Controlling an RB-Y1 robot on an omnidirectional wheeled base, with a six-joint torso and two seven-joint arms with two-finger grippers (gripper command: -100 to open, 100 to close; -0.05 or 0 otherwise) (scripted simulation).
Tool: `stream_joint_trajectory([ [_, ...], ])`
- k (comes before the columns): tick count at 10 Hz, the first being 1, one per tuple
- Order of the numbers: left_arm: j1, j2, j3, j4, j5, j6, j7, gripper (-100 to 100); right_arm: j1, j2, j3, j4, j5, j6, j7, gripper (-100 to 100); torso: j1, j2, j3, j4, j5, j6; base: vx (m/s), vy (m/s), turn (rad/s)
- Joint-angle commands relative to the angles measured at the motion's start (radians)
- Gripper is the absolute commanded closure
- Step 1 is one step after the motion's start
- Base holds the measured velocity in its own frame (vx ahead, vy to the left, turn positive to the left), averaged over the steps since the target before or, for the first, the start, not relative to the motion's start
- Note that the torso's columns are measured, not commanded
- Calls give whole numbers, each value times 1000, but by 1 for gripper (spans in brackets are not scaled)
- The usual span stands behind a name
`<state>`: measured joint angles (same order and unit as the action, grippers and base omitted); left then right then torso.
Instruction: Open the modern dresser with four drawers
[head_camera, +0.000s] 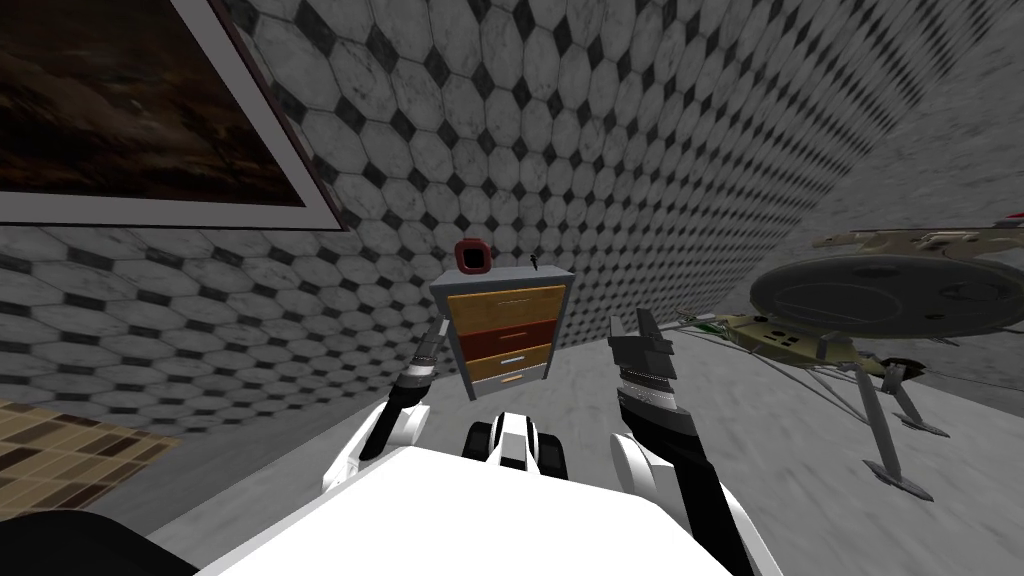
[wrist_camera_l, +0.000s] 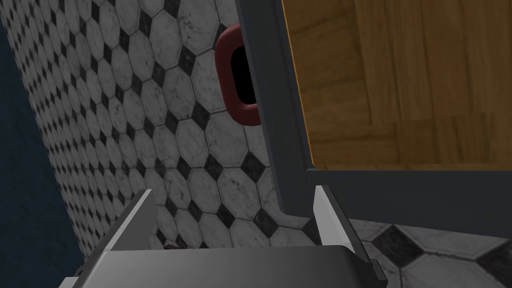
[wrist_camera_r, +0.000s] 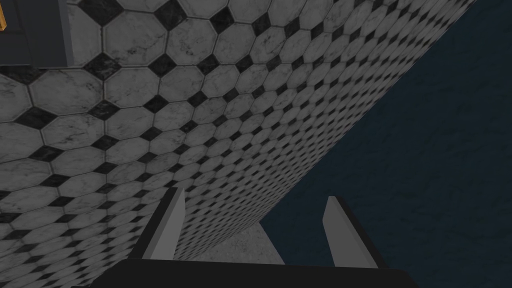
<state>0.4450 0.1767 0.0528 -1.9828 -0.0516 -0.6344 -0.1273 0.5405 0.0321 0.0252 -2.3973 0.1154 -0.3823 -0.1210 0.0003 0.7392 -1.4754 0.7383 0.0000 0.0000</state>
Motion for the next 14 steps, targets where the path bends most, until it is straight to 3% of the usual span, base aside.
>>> stream_joint_trajectory([
  [1, -16, 13, 11, 78, 4, -19, 2, -100, 0, 0, 0, 0, 0, 0, 0, 0, 1, 0, 0, 0, 0, 0, 49, -60, 33],
  [5, -51, 24, 27, 221, 8, -55, 0, -100, 0, 0, 0, 0, 0, 0, 0, 0, -2, -3, -2, -1, 0, 0, 75, -94, 33],
  [12, -80, 25, 40, 364, 11, -87, -2, -100, 0, 0, 0, 0, 0, 0, 0, 0, -1, -3, -2, -1, 0, 0, 36, -54, 18],
  [14, -100, 22, 49, 431, 14, -109, -3, -100, 0, 0, 0, 0, 0, 0, 0, 0, -1, -1, -1, 0, 0, 0, 50, -82, 32],
])
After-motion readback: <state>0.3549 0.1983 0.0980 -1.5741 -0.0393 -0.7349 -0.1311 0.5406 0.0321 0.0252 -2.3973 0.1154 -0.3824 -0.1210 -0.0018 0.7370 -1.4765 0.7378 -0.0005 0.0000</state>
